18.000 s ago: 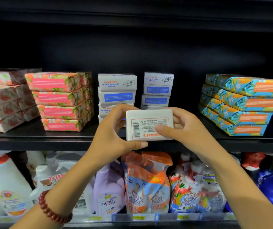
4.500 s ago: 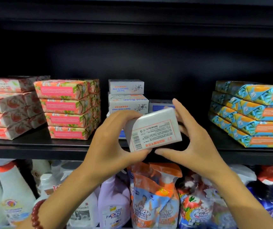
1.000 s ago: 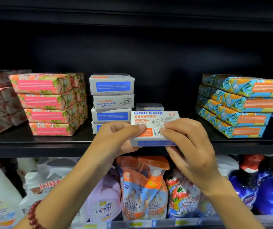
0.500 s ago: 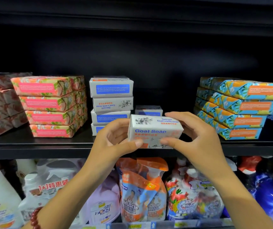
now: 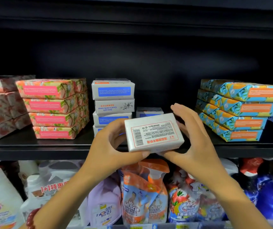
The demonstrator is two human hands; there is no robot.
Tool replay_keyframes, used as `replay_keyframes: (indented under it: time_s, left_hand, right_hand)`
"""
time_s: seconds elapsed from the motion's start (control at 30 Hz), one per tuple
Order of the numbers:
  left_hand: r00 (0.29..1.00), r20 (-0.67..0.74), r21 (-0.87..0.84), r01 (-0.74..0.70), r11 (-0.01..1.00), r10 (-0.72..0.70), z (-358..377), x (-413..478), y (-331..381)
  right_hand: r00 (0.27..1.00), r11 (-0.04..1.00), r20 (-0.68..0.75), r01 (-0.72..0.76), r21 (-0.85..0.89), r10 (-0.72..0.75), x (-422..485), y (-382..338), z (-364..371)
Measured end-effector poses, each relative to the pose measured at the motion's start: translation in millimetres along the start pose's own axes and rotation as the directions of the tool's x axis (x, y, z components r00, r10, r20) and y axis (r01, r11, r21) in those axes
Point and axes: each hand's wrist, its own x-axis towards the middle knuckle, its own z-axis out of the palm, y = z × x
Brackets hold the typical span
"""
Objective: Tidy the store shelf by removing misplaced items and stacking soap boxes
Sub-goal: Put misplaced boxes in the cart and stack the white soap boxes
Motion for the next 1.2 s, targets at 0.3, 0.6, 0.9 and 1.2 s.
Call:
replay_keyframes:
  time_s: [0.3, 0.6, 0.9, 1.2]
  left_hand:
    - [0.997, 0.043, 0.097, -0.066, 0.993, 0.062, 0, -2, -4]
    - [0.996, 0.006, 0.043, 0.089, 0.995, -0.090, -3, -2, 7]
    - [0.982, -0.165, 0.150, 0.113, 0.982, -0.088, -30, -16, -7]
    - [0.976, -0.160, 0.441, 0.203, 0.874, -0.145, -59, -10, -12]
  right_hand:
    - [0.979, 0.919, 0.042, -0.202, 0.340, 0.200, 10, -9, -2]
    - [0.926, 0.927, -0.120, 0.337, -0.166, -0.358, 1, -11, 20]
    - [0.986, 0.968, 0.011, 0.165, -0.190, -0.166, -4, 6, 30]
    - [0.999, 0.932, 0.026, 0.044, -0.360, -0.038, -14, 36, 38]
